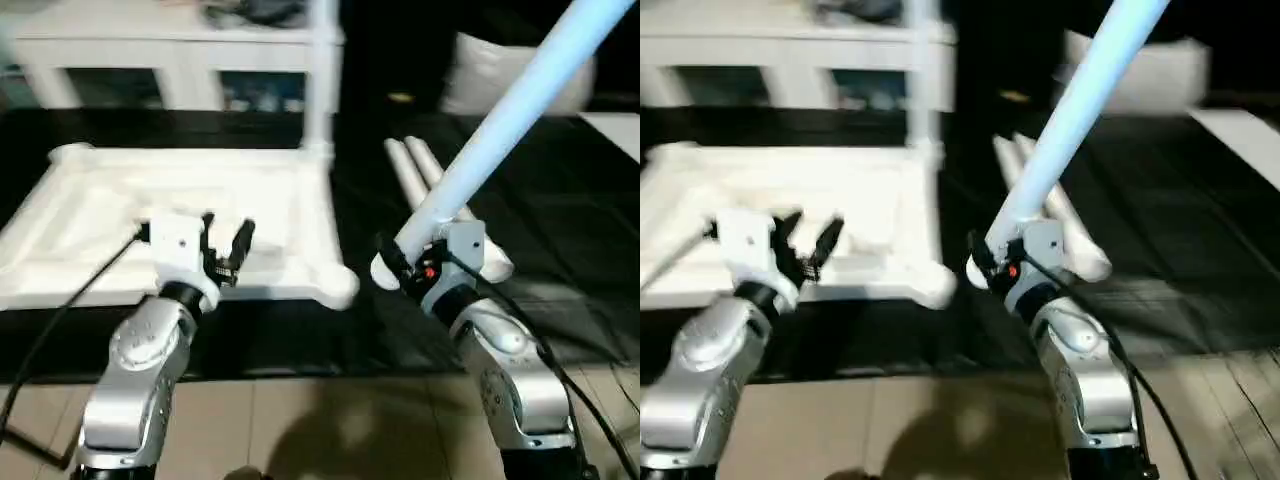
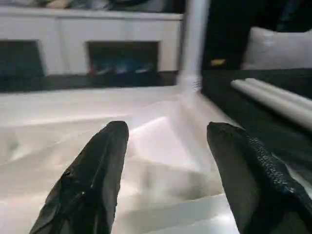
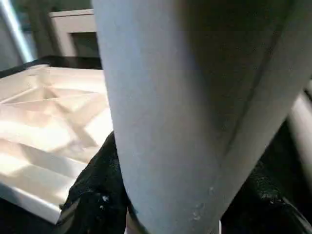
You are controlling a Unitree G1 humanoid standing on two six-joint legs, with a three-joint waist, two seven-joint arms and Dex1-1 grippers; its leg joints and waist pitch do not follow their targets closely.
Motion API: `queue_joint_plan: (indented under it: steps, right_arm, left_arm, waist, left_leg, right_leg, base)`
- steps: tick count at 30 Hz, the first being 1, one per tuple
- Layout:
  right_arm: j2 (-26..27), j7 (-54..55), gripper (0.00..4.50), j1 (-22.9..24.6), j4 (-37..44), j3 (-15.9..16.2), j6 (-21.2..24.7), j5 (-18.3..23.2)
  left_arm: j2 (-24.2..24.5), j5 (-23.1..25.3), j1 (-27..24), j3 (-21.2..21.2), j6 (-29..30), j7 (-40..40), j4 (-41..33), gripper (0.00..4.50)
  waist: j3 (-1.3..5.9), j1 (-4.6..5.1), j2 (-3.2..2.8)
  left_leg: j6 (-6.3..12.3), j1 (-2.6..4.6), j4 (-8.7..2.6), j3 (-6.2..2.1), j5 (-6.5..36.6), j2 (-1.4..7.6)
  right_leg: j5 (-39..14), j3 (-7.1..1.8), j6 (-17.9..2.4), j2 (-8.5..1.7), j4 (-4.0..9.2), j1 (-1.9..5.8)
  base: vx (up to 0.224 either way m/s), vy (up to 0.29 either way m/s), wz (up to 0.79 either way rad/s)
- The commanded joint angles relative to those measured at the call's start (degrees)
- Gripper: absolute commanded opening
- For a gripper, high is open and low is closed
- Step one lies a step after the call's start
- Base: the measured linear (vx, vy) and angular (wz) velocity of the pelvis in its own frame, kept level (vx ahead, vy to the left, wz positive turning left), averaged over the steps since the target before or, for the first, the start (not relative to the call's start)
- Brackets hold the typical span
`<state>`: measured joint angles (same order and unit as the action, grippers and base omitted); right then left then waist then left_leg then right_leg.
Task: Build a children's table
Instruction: Pick table leg
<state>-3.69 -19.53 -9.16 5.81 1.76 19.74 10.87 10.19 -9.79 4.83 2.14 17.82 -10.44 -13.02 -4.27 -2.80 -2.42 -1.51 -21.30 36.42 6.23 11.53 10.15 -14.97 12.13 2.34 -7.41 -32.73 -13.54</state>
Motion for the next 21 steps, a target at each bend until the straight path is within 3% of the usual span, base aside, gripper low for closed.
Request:
queue_joint_plan:
  steps: [1, 2, 3, 5, 6, 7, 8, 9, 10, 11, 12, 13, 14, 15, 16, 17, 18, 19, 20, 21]
  right_arm:
    - [-0.2, -1.2, 1.91, -0.7, 0.5, 1.4, -0.4, 0.3]
    - [-0.2, -1.3, 1.91, -0.7, 0.5, 1.5, -0.5, 0.3]
    - [-0.3, -1.6, 1.91, -0.7, 0.0, 1.6, -1.0, 0.5]
    - [1.5, -0.6, 1.91, -0.7, -0.4, -0.7, -0.9, 2.9]
    - [2.3, 0.6, 1.91, -0.8, -0.6, -2.2, -0.5, 3.9]
    - [2.2, 0.8, 1.91, -0.8, -0.6, -2.2, -0.4, 3.6]
    - [1.4, 1.3, 1.91, -0.9, -0.8, -1.8, -1.0, 2.0]
    - [1.1, 1.5, 1.91, -0.9, -0.9, -1.7, -1.4, 1.5]
    - [1.1, 1.5, 1.91, -0.9, -0.9, -1.7, -1.4, 1.5]
    - [0.9, 2.1, 1.91, -0.9, -1.0, -2.1, -1.9, 1.1]
    - [0.8, 2.7, 1.91, -0.9, -1.1, -2.7, -2.2, 1.1]
    - [0.7, 2.8, 1.91, -0.8, -0.9, -2.9, -2.1, 1.2]
    - [0.4, 3.2, 1.91, -0.6, -0.4, -3.6, -1.6, 1.4]
    - [0.0, 3.1, 1.91, -0.1, 0.6, -3.9, -1.1, 1.6]
    - [-0.2, 3.1, 1.91, 0.1, 0.9, -4.0, -1.0, 1.6]
    - [-0.3, 3.1, 1.91, 0.4, 1.2, -3.9, -0.8, 1.5]
    - [-0.9, 3.3, 1.91, 1.4, 2.5, -3.1, -0.5, 0.6]
    - [-1.3, 3.5, 1.91, 1.9, 3.1, -2.5, -0.5, 0.0]
    - [-1.4, 3.7, 1.91, 2.6, 3.7, -1.9, -0.3, -0.5]
    - [-1.4, 3.9, 1.91, 3.1, 4.1, -1.5, -0.2, -0.7]
  left_arm:
    - [0.3, 0.9, 0.2, 0.5, -0.4, 0.0, -0.1, 2.97]
    - [0.4, 1.0, 0.3, 0.4, -0.5, 0.0, -0.1, 2.97]
    - [0.8, 1.2, 0.5, 0.1, -1.3, -0.2, 0.0, 2.97]
    - [1.3, 1.4, 0.9, -0.5, -1.9, -0.7, 0.3, 2.97]
    - [1.5, 1.1, 1.3, -0.8, -2.2, -1.5, 0.7, 2.97]
    - [1.5, 1.0, 1.3, -0.9, -2.1, -1.7, 0.7, 2.97]
    - [1.7, 1.1, 1.7, -1.6, -2.2, -2.7, 1.1, 2.97]
    - [1.8, 1.2, 1.8, -1.9, -2.3, -3.1, 1.3, 2.97]
    - [1.8, 1.2, 1.8, -1.9, -2.3, -3.1, 1.3, 2.97]
    - [2.1, 0.7, 2.0, -2.9, -2.4, -4.9, 1.4, 2.97]
    - [2.6, 0.8, 2.2, -3.8, -2.8, -6.3, 1.6, 2.97]
    - [2.7, 0.7, 2.3, -4.0, -2.9, -6.6, 1.7, 2.97]
    - [2.8, 0.3, 2.7, -4.3, -3.0, -7.5, 2.2, 2.97]
    - [2.8, 0.3, 3.2, -4.2, -3.3, -7.5, 2.8, 2.97]
    - [2.7, 0.4, 3.4, -4.1, -3.3, -7.3, 3.0, 2.97]
    - [2.6, 0.3, 3.4, -4.0, -3.4, -7.3, 3.1, 2.97]
    - [2.2, 0.0, 3.6, -3.6, -3.9, -7.1, 3.5, 2.97]
    - [1.9, -0.2, 3.7, -3.5, -4.3, -7.2, 3.7, 2.97]
    - [1.5, -0.5, 3.7, -3.1, -3.6, -6.7, 4.0, 2.97]
    - [1.2, -0.6, 3.7, -3.0, -3.0, -6.4, 4.1, 2.97]
  waist:
    - [2.28, 0.56, -0.62]
    - [3.06, 1.09, -1.37]
    - [3.93, 2.26, -1.24]
    - [4.36, 3.71, -1.33]
    - [4.41, 4.36, -0.48]
    - [4.17, 3.95, -0.48]
    - [3.20, 3.18, 0.78]
    - [2.78, 2.60, 2.29]
    - [3.14, 2.21, 3.79]
    - [2.00, 0.50, 4.44]
    - [4.12, -0.78, 5.15]
    - [5.04, -1.44, 5.10]
    - [5.22, -1.08, 3.99]
    - [5.53, -1.00, 2.59]
    - [5.92, -0.80, 1.57]
    - [5.73, -0.23, 0.28]
    - [7.23, 0.07, -1.03]
    - [7.41, 0.65, -0.66]
    - [7.34, 0.85, -0.52]
    - [6.56, -0.09, 0.08]
  left_leg:
    - [0.39, -1.17, -6.47, -1.10, 33.0, 0.29]
    - [1.29, 0.27, -7.82, -2.94, 34.1, -0.38]
    - [7.74, 4.36, -8.86, -7.22, 31.2, 0.20]
    - [16.53, 9.01, -8.61, -12.03, 30.4, 0.99]
    - [18.65, 10.90, -7.51, -11.20, 25.8, 5.93]
    - [20.19, 9.86, -7.86, -11.02, 23.7, 5.55]
    - [18.40, 7.34, -9.37, -7.63, 25.6, 4.47]
    - [14.69, 5.73, -9.71, -4.99, 26.7, 1.79]
    - [12.89, 5.14, -8.37, -3.82, 26.3, 0.01]
    - [10.83, 4.02, -4.52, -1.58, 23.7, -2.88]
    - [8.46, 0.51, 3.62, -2.11, 9.7, -4.09]
    - [5.90, -2.57, 4.16, -2.72, 2.3, -4.34]
    - [3.83, -3.92, 2.82, -2.90, -6.4, -4.20]
    - [1.74, -3.11, -1.66, -2.60, -16.4, -3.10]
    - [1.24, -2.59, -3.29, -2.40, -21.0, -2.55]
    - [4.53, -1.62, -2.99, -3.30, -22.9, -0.08]
    - [7.45, 1.77, -1.08, -5.69, -31.5, 3.55]
    - [9.05, 2.57, -1.12, -6.75, -36.2, 4.53]
    - [10.20, 2.48, -1.18, -6.92, -39.0, 4.41]
    - [8.53, -0.10, -1.32, -4.09, -29.8, 1.73]
  right_leg:
    - [-38.8, -1.55, -5.5, -1.24, 6.01, 2.54]
    - [-29.8, -2.08, -6.7, 1.12, 4.53, 2.74]
    - [-19.2, -2.69, -7.8, 3.38, 2.00, 0.66]
    - [-13.8, -4.43, -6.0, 5.06, -2.79, -3.51]
    - [-6.2, -8.39, -2.3, 3.25, -7.81, -8.40]
    - [-5.2, -8.86, -1.3, 3.02, -8.55, -8.71]
    - [-0.7, -9.67, -2.4, 2.87, -7.72, -8.38]
    - [0.6, -11.59, -3.1, 1.64, -3.03, -6.73]
    - [-2.9, -13.99, -2.4, 0.05, -0.29, -4.82]
    - [-20.0, -17.23, -1.9, -2.50, 3.82, -4.12]
    - [-32.3, -21.41, -4.7, -7.53, 5.47, 1.11]
    - [-19.0, -20.86, -6.2, -5.62, 2.95, 2.86]
    - [8.2, -18.17, -9.4, -3.60, 0.26, 2.71]
    - [31.7, -13.82, -10.3, 0.18, -2.68, 0.14]
    - [38.0, -12.11, -9.5, 2.03, -3.96, -0.48]
    - [39.4, -11.20, -7.1, 2.89, -4.48, -2.68]
    - [36.0, -11.77, -7.2, 1.78, -6.03, -5.14]
    - [33.2, -12.31, -7.4, 1.11, -6.27, -5.88]
    - [30.8, -12.69, -7.9, 0.44, -5.78, -6.05]
    - [28.6, -13.21, -10.4, -0.72, -3.59, -4.76]
  base:
    - [0.131, 0.054, 0.68]
    - [0.185, 0.053, 0.68]
    - [0.185, 0.053, 0.68]
    - [0.223, 0.036, 0.65]
    - [0.224, 0.015, 0.61]
    - [0.187, -0.027, 0.28]
    - [0.152, -0.047, 0.00]
    - [0.152, -0.047, 0.00]
    - [0.148, -0.095, 0.05]
    - [0.179, -0.103, 0.00]
    - [0.179, -0.103, 0.00]
    - [0.196, -0.071, -0.12]
    - [0.160, -0.041, -0.08]
    - [0.160, -0.041, -0.08]
    - [0.000, 0.000, 0.00]
    - [0.000, 0.000, 0.00]
    - [0.000, 0.000, 0.00]
    - [0.085, 0.029, -0.03]
    - [0.000, 0.000, 0.00]
    - [0.000, 0.000, 0.00]
